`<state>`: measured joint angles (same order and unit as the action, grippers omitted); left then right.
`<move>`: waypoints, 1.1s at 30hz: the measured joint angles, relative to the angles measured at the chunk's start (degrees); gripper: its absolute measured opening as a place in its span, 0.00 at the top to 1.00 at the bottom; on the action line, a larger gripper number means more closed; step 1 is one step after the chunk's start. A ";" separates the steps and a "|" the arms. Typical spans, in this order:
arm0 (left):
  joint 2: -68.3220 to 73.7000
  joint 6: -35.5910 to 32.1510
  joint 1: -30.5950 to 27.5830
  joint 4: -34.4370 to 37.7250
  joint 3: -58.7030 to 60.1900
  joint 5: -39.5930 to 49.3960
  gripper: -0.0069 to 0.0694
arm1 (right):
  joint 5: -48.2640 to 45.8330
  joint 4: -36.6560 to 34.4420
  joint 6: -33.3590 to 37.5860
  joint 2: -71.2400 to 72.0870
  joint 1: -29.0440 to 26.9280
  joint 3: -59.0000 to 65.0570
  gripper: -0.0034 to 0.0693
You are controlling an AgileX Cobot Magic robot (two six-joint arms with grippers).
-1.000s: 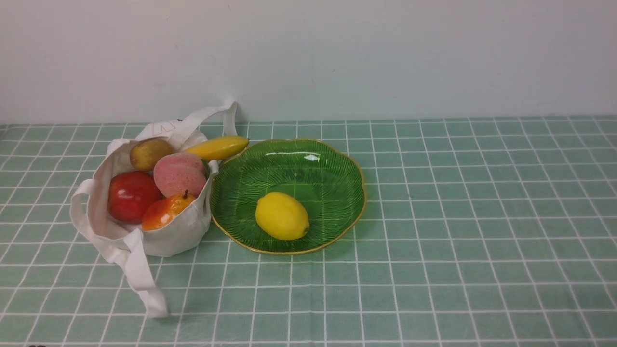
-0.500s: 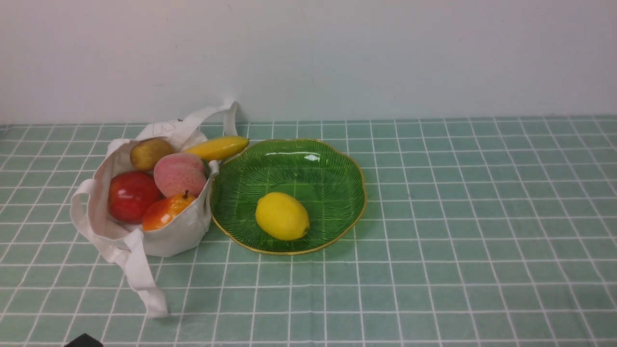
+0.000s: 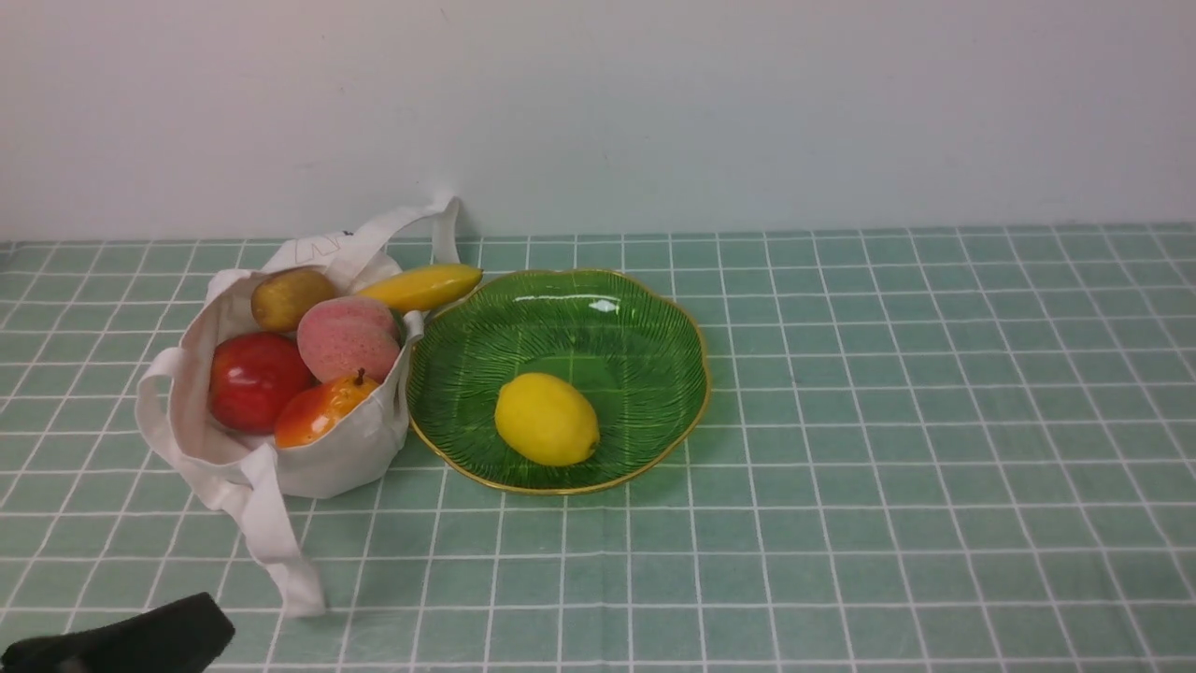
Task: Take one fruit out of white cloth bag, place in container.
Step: 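Reach into the white bag and grasp the banana with the left gripper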
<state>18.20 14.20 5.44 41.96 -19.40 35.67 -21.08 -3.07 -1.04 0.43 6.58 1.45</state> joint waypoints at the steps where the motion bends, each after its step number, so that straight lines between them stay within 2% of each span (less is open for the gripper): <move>1: 6.85 -2.51 0.00 -4.51 -5.20 5.31 0.92 | 0.00 0.00 0.00 0.00 0.00 0.00 0.97; 6: 28.31 -9.66 0.00 -17.79 -21.58 18.17 0.92 | 0.00 0.00 0.00 0.00 0.00 0.00 0.97; 10: 43.91 -15.18 0.00 -24.85 -34.11 20.87 0.92 | 0.00 0.00 0.00 0.00 0.00 0.00 0.97; 16: 61.73 -20.48 0.00 -26.51 -48.30 20.87 0.92 | 0.00 0.00 0.00 0.00 0.00 0.00 0.97; 20: 70.75 -21.30 0.84 -27.94 -56.29 20.87 0.92 | 0.00 0.00 0.00 0.00 0.00 0.00 0.97; 22: 73.49 -21.41 1.90 -29.44 -58.95 20.79 0.92 | 0.00 0.00 0.00 0.00 0.00 0.00 0.97; 26: 80.98 -21.36 7.77 -34.03 -65.41 18.83 0.90 | 0.00 0.00 0.00 0.00 0.00 0.00 0.97; 30: 86.49 -21.36 11.57 -38.24 -69.36 16.25 0.82 | 0.00 0.00 0.00 0.00 0.00 0.00 0.97; 31: 89.14 -21.36 12.72 -40.46 -71.90 15.16 0.74 | 0.00 0.00 0.00 0.00 0.00 0.00 0.97; 33: 91.76 -21.36 13.09 -42.46 -74.20 14.06 0.65 | 0.00 0.00 0.00 0.00 0.00 0.00 0.97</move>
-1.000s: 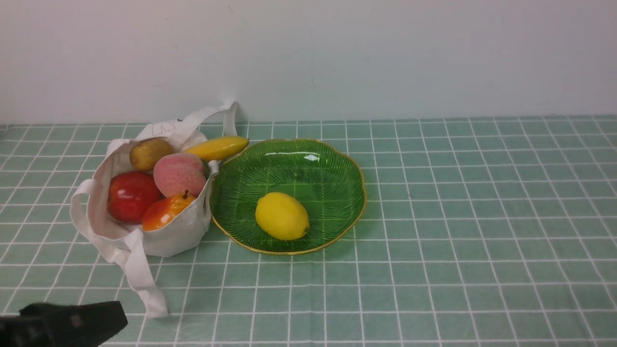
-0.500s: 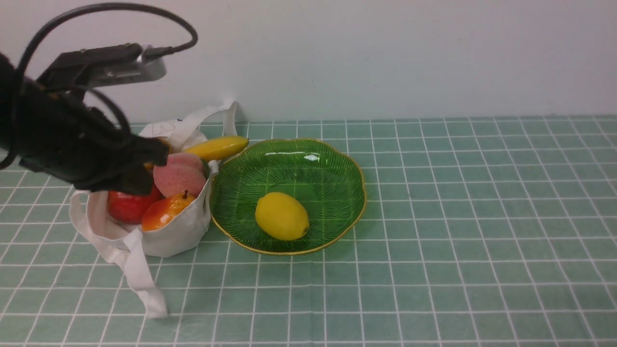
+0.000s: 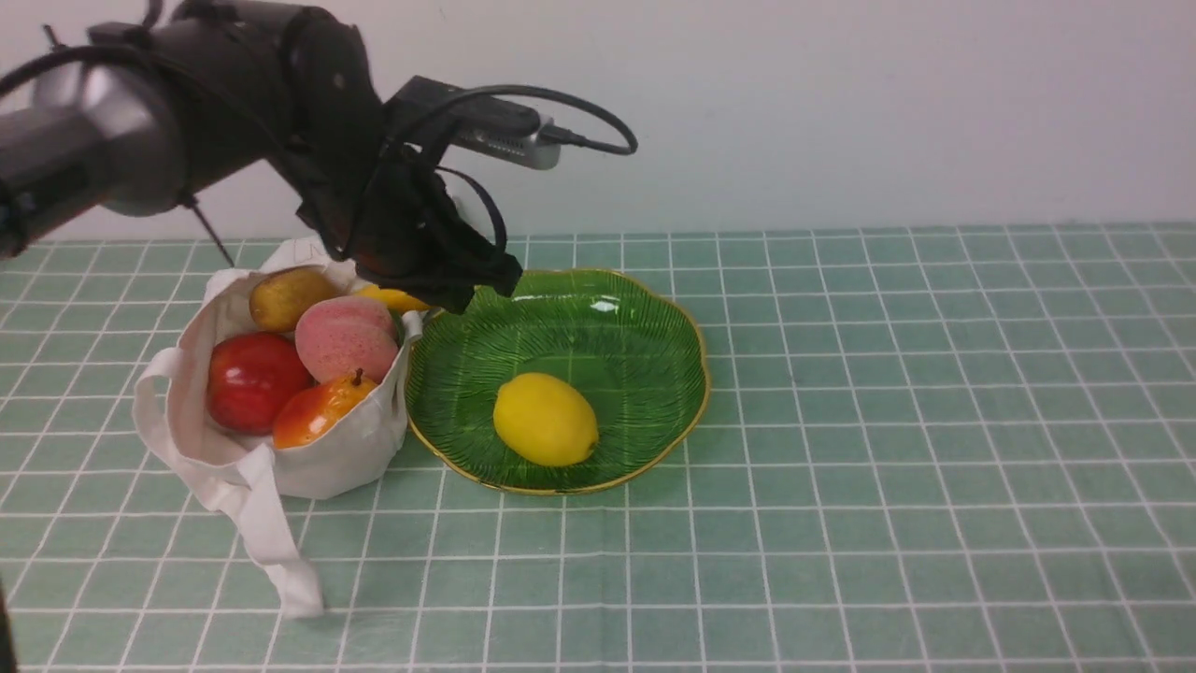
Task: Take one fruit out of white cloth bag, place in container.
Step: 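Reach into the white bag and grasp the banana with the left gripper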
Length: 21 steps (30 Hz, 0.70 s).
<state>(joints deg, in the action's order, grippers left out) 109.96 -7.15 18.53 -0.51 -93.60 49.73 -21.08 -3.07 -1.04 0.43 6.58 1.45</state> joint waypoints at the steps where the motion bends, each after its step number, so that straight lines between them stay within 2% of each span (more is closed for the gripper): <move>1: 0.27 0.00 0.00 -0.22 -0.28 -0.15 0.64 | 0.00 0.00 0.00 0.00 0.00 0.00 0.97; 2: 2.23 0.00 0.00 -1.71 -2.30 -1.13 0.52 | 0.00 0.00 0.00 0.00 0.00 0.00 0.97; 4: 4.10 0.00 0.00 -3.43 -4.11 -2.51 0.42 | 0.00 0.00 0.00 0.00 0.00 0.00 0.97; 5: 5.19 0.00 0.00 -4.64 -4.97 -3.55 0.33 | 0.00 0.00 0.00 0.00 0.00 0.00 0.97; 10: 9.26 0.00 0.00 -10.40 -5.75 -9.77 0.13 | 0.00 0.00 0.00 0.00 0.00 0.00 0.97; 16: 12.19 0.18 0.00 -12.49 -5.75 -13.34 0.11 | 0.00 0.00 0.00 0.00 0.00 0.00 0.97; 21: 14.12 0.23 0.00 -12.60 -5.75 -13.94 0.19 | 0.00 0.00 0.00 0.00 0.00 0.00 0.97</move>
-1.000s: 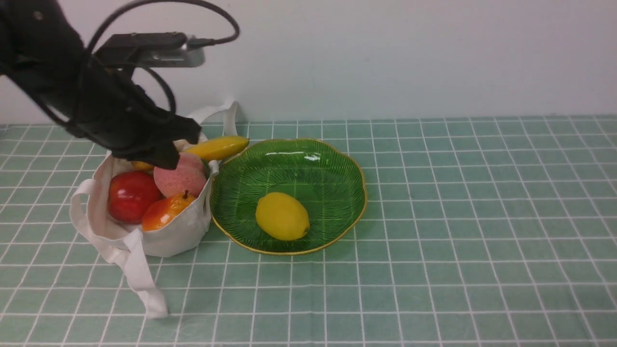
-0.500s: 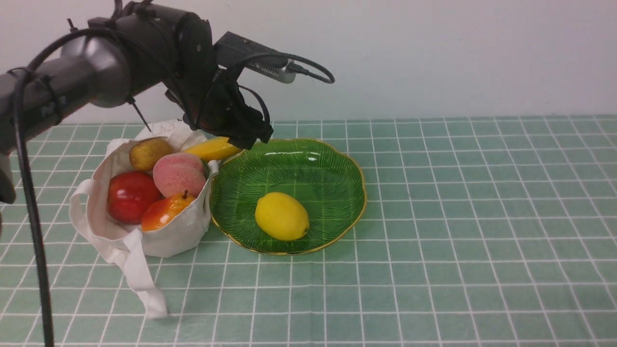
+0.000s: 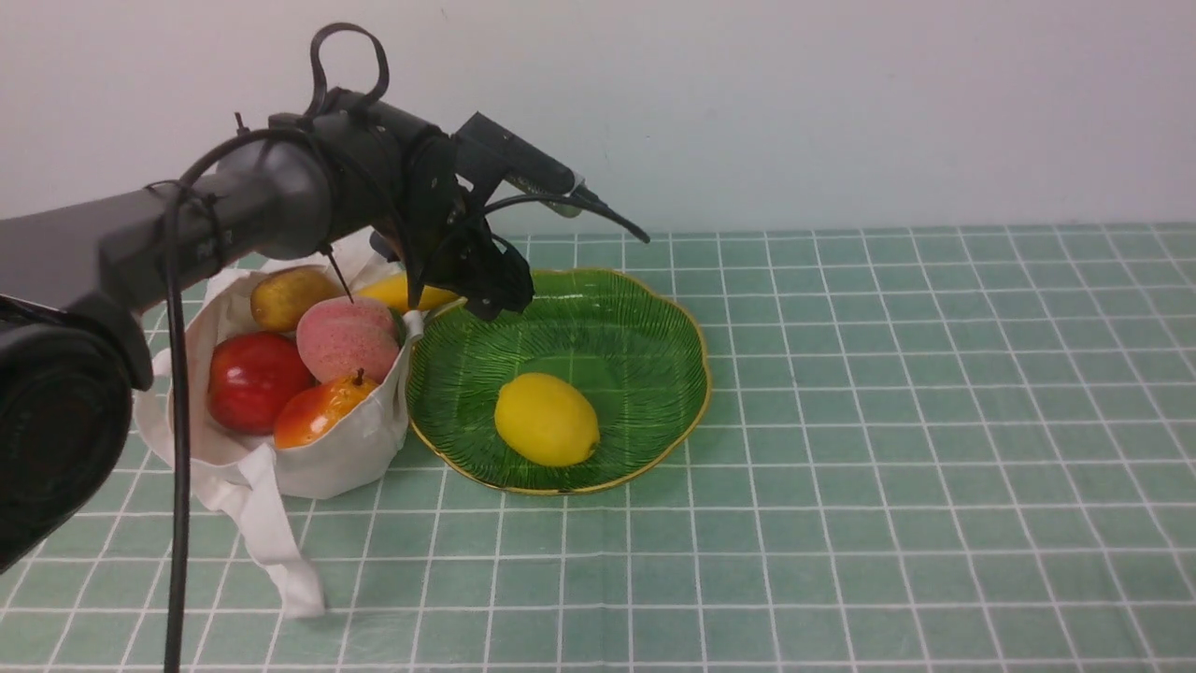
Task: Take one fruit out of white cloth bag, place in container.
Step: 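Reach into the white bag and grasp the banana with the left gripper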
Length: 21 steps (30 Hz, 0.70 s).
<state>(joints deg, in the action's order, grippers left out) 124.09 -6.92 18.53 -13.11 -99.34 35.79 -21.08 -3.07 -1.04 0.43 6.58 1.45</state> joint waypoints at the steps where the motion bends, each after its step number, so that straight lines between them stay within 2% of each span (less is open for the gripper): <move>1: 0.07 0.00 0.00 0.00 0.00 0.00 0.19 | 0.00 0.00 0.00 0.00 0.00 0.00 0.97; 6: 0.57 0.13 0.00 -1.10 0.00 -0.23 0.35 | 0.00 0.00 0.00 0.00 0.00 0.00 0.97; 14: 0.63 0.24 0.00 -3.72 0.00 -1.55 0.84 | 0.00 0.00 0.00 0.00 0.00 0.00 0.97; 18: 0.63 0.24 0.00 -4.99 -0.13 -1.04 0.91 | 0.00 0.00 0.00 0.00 0.00 0.00 0.97; 21: 0.63 0.24 0.06 -6.23 -0.90 1.51 0.92 | 0.00 0.00 0.00 0.00 0.00 0.00 0.97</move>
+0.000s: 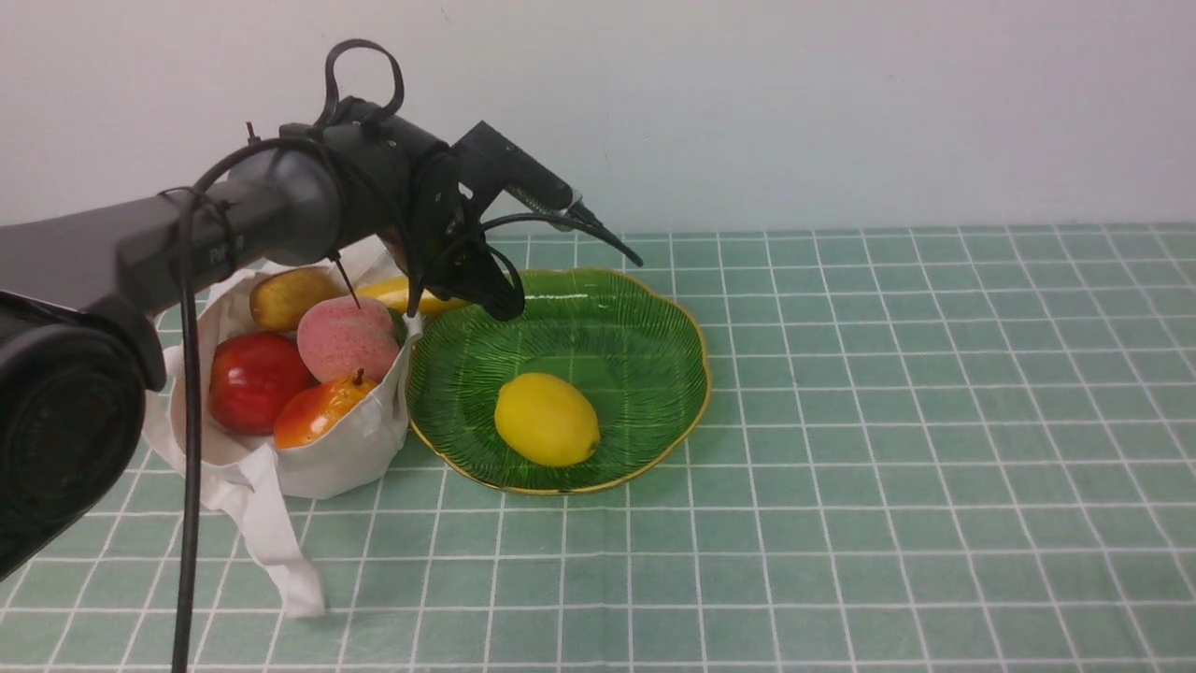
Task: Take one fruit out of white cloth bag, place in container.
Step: 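Reach into the white bag and grasp the banana with the left gripper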
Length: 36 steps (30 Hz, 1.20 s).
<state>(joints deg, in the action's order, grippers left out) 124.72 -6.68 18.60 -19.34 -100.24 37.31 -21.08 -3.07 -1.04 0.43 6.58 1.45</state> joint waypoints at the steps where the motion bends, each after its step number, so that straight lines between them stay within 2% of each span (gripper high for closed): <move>1: -0.21 0.06 0.07 -0.47 -0.50 0.90 0.92 | 0.00 0.00 0.00 0.00 0.00 0.00 0.97; 6: -2.65 2.04 0.07 -0.74 -3.06 3.79 0.91 | 0.00 0.00 0.00 0.00 0.00 0.00 0.97; 11: -4.18 3.20 0.18 -0.01 -4.51 4.02 0.80 | 0.00 0.00 0.00 0.00 0.00 0.00 0.97; 15: -2.24 3.42 0.35 1.78 -4.51 6.25 0.59 | 0.00 0.00 0.00 0.00 0.00 0.00 0.97; 19: -0.75 3.42 0.35 2.03 -4.51 6.30 0.32 | 0.00 0.00 0.00 0.00 0.00 0.00 0.97; 21: -0.63 3.42 0.35 2.03 -4.51 6.30 0.26 | 0.00 0.00 0.00 0.00 0.00 0.00 0.97; 22: -0.51 3.42 0.35 2.03 -4.51 6.30 0.18 | 0.00 0.00 0.00 0.00 0.00 0.00 0.97; 25: -0.01 2.91 0.35 1.98 -4.51 6.19 0.06 | 0.00 0.00 0.00 0.00 0.00 0.00 0.97; 27: 0.70 2.79 0.35 1.98 -4.51 5.90 0.02 | 0.00 0.00 0.00 0.00 0.00 0.00 0.97; 31: 2.45 1.97 0.35 1.01 -4.51 5.02 0.02 | 0.00 0.00 0.00 0.00 0.00 0.00 0.97; 36: 5.18 1.02 0.35 -5.60 -4.51 1.26 0.07 | 0.00 0.00 0.00 0.00 0.00 0.00 0.97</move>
<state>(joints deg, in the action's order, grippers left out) 129.90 -5.66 18.95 -24.93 -104.75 38.57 -21.08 -3.07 -1.04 0.43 6.58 1.45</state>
